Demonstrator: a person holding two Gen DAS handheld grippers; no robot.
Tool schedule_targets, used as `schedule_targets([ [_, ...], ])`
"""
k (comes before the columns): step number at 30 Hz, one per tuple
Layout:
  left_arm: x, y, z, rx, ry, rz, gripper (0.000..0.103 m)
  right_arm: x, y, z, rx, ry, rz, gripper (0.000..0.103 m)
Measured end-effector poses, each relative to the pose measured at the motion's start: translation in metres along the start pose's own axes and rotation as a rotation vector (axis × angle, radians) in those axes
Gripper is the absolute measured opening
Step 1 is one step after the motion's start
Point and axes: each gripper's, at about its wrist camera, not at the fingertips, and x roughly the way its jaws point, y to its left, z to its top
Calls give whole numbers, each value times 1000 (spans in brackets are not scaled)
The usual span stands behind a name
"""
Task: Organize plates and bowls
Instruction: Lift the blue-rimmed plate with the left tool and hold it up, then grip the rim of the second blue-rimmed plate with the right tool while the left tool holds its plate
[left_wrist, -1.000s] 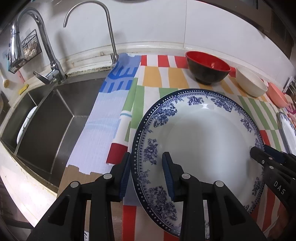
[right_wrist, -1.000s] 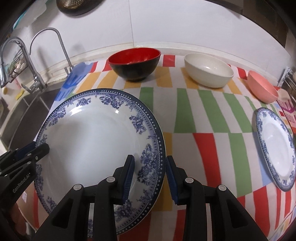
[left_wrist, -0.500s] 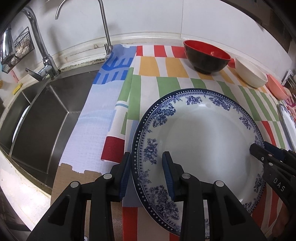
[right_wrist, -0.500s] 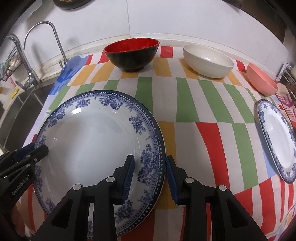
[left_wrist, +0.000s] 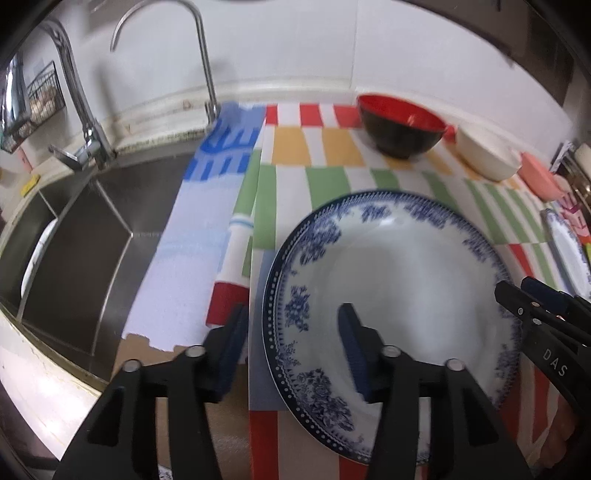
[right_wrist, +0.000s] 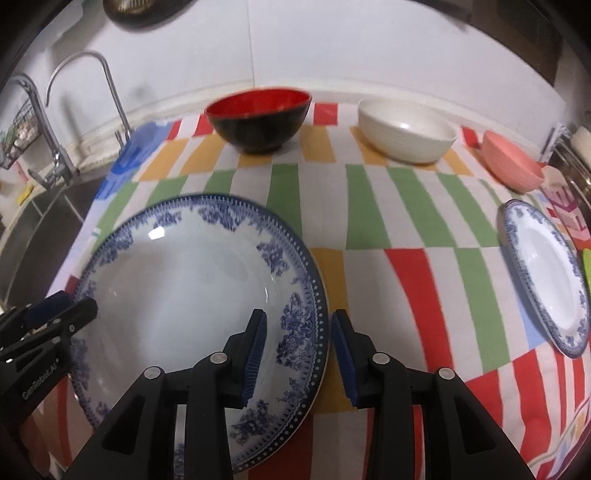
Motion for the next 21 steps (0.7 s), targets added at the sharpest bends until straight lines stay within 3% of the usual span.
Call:
schedule_targets([
  [5,-30,-7,9,40,-97,-39,72,-39,-3,0,25,-108,-42,50],
  [11,-63,-29,18,130,-204,-106,89,-83,-18,-8,105,-222,-114,67],
  [21,-95,-79,32,240,-309,-212,97,-141,-59,-21,215,-348,-317,86],
])
